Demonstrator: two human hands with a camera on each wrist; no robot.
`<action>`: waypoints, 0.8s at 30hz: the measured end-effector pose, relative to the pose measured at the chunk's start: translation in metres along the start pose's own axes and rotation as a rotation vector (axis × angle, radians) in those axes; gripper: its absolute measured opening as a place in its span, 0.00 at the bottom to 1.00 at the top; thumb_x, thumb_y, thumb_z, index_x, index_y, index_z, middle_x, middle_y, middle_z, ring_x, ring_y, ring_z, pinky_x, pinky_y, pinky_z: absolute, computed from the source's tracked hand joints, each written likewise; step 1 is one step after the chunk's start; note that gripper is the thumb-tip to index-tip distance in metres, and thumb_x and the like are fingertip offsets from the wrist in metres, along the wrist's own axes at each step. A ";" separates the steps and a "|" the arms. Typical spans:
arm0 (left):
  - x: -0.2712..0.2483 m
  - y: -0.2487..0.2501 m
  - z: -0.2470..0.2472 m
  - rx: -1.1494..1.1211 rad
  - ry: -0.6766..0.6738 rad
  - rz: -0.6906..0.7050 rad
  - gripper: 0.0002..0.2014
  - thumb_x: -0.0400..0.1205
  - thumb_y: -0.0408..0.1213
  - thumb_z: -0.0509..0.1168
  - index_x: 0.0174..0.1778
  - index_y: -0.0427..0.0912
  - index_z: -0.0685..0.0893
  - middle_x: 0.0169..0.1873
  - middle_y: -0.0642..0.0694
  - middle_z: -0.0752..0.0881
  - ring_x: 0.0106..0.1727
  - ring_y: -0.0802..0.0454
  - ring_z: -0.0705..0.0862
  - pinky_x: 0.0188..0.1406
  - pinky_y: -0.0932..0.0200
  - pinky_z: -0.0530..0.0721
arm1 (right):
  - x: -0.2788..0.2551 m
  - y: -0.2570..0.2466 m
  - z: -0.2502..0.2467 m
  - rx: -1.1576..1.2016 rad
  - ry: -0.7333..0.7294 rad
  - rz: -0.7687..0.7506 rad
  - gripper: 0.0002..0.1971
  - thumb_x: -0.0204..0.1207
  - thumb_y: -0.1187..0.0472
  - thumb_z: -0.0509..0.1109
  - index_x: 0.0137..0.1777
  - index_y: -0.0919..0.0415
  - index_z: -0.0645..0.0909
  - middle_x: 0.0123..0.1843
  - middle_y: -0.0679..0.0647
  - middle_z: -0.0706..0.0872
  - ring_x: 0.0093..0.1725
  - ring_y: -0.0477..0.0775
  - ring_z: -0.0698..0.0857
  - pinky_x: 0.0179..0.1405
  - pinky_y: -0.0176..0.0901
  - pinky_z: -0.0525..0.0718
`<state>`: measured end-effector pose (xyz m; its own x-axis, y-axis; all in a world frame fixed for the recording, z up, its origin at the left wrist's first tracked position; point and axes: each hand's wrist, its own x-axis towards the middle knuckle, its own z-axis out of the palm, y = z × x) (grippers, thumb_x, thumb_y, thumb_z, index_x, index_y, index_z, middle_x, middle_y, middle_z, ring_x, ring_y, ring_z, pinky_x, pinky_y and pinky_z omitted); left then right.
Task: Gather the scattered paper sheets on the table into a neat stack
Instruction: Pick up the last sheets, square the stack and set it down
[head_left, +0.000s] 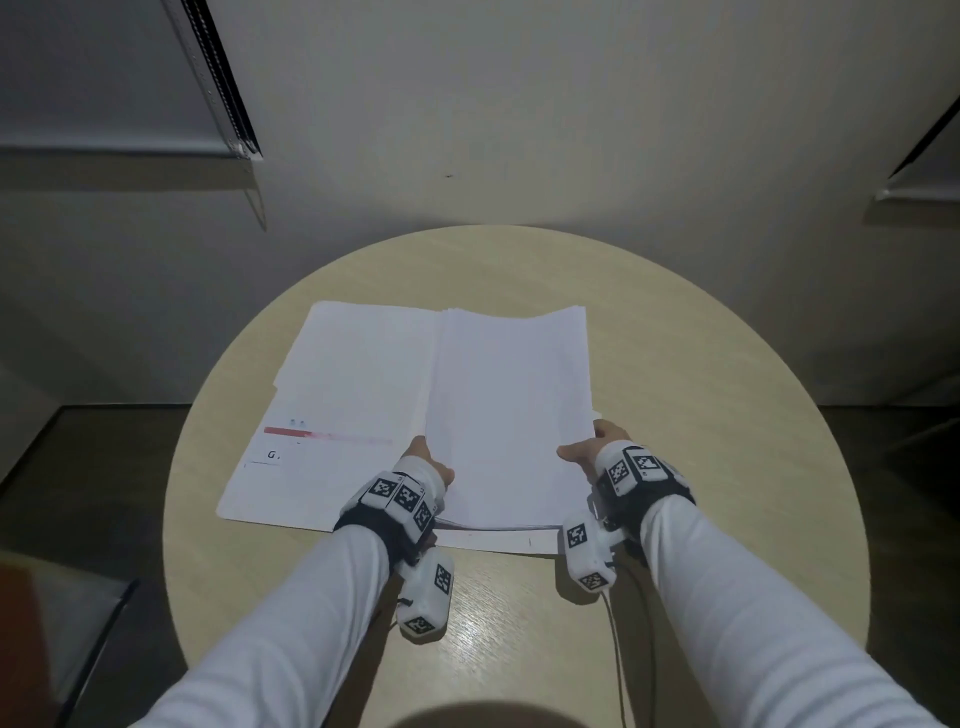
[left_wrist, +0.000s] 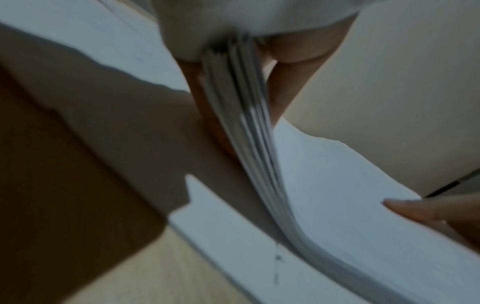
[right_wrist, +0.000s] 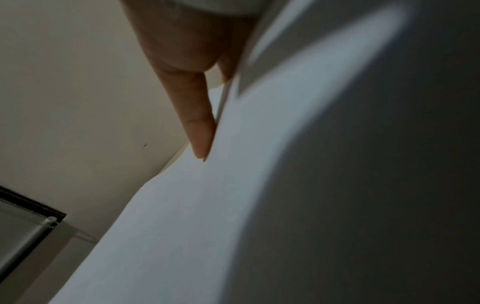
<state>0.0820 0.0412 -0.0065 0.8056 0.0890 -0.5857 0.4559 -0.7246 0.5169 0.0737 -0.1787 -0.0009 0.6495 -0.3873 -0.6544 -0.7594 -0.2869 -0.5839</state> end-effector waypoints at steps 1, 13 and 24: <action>0.001 -0.003 -0.003 -0.074 0.008 0.006 0.28 0.77 0.34 0.67 0.72 0.35 0.68 0.60 0.36 0.79 0.56 0.40 0.81 0.53 0.52 0.81 | -0.001 -0.001 -0.003 -0.004 0.001 -0.001 0.29 0.68 0.68 0.77 0.70 0.65 0.73 0.61 0.60 0.84 0.49 0.60 0.84 0.52 0.50 0.82; 0.010 -0.087 -0.107 0.243 0.225 -0.244 0.22 0.72 0.56 0.70 0.60 0.54 0.79 0.63 0.37 0.80 0.57 0.39 0.82 0.59 0.51 0.81 | -0.007 0.003 -0.033 0.004 0.098 0.015 0.37 0.67 0.77 0.73 0.77 0.66 0.65 0.62 0.67 0.83 0.45 0.62 0.81 0.43 0.49 0.81; -0.063 0.012 -0.156 -0.173 0.202 0.200 0.17 0.79 0.27 0.64 0.65 0.33 0.80 0.50 0.37 0.83 0.42 0.43 0.79 0.42 0.54 0.78 | -0.028 -0.025 -0.048 0.018 0.127 0.024 0.39 0.73 0.75 0.69 0.82 0.61 0.55 0.66 0.71 0.80 0.61 0.71 0.82 0.63 0.60 0.79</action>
<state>0.0956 0.1337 0.1338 0.9366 0.1027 -0.3349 0.3242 -0.6164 0.7176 0.0724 -0.2024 0.0548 0.6206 -0.5016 -0.6027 -0.7729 -0.2613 -0.5783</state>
